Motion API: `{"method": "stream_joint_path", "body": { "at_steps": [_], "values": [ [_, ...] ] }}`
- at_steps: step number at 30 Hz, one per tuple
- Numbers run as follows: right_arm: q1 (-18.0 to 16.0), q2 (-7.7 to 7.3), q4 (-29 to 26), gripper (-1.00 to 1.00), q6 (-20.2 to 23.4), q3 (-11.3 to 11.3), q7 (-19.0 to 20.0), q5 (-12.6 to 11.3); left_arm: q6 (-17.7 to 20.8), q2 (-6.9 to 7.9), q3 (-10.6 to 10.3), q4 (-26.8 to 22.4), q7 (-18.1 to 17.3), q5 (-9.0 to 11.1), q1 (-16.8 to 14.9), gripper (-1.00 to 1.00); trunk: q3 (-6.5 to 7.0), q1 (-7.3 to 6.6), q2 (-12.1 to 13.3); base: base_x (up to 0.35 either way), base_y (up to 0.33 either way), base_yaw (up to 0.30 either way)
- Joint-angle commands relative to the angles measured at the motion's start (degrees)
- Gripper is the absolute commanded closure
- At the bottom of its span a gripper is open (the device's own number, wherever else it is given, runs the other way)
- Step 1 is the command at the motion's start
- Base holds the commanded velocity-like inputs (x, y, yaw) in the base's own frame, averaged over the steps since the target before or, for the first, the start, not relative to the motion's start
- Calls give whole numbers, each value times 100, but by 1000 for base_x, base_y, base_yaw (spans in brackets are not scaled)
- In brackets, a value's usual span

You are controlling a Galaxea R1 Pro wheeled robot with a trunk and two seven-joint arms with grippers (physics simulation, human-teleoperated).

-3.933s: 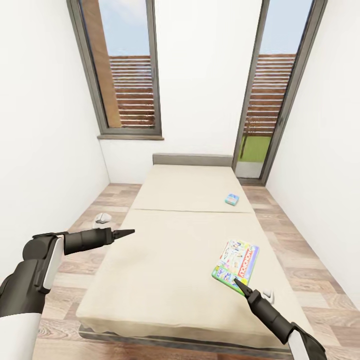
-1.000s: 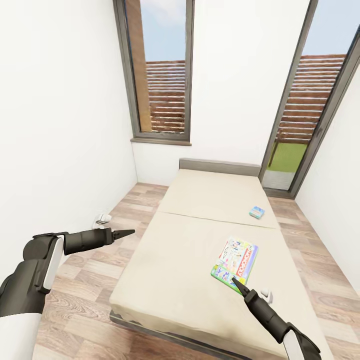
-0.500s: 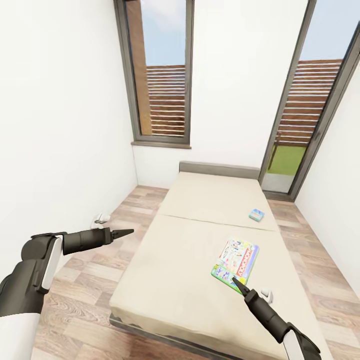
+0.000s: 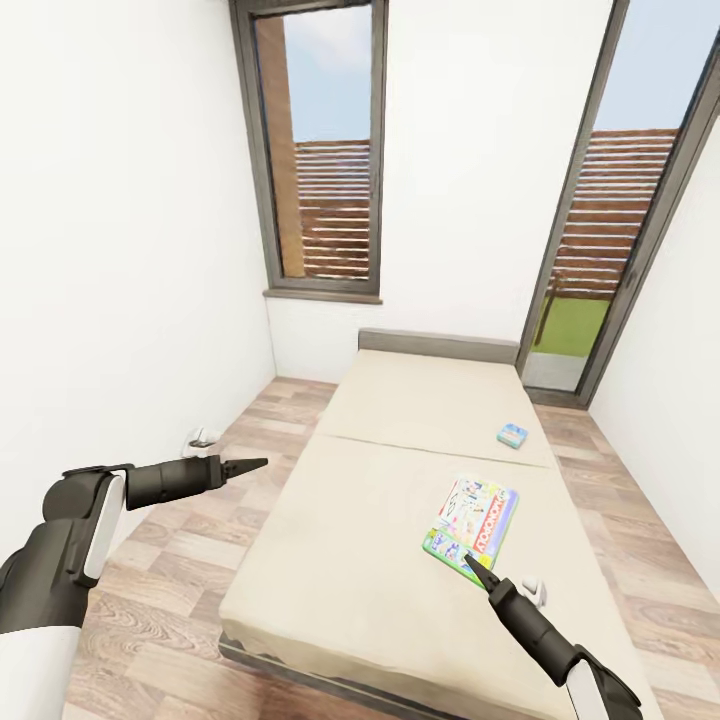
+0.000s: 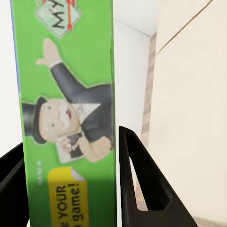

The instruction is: Put all the toys in the child's room - the three board games (two on the bed and one on the table), the two jigsaw puzzles on the table, and the tennis ball on the table - inside the toy box on the table in the child's room.

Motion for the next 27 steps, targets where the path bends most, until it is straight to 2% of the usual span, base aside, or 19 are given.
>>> {"method": "stream_joint_path", "body": {
  "at_steps": [1,6,13,27],
  "values": [
    [-7,6,-2,100,45,-21,15,-15,37,1,2,0,-2,20,-5,-100,8,-19,30,0,0,0],
    [-7,9,-2,100,40,-21,14,-15,37,1,2,-1,-2,12,-5,-100,99,-129,231,0,0,0],
    [-7,13,-2,100,39,-21,13,-12,37,-4,-2,2,-2,15,-5,-100,112,-129,231,0,0,33],
    [-7,13,-2,100,39,-21,14,-11,37,1,2,3,-2,26,-5,-100,223,-129,231,0,0,134]
  ]
}}
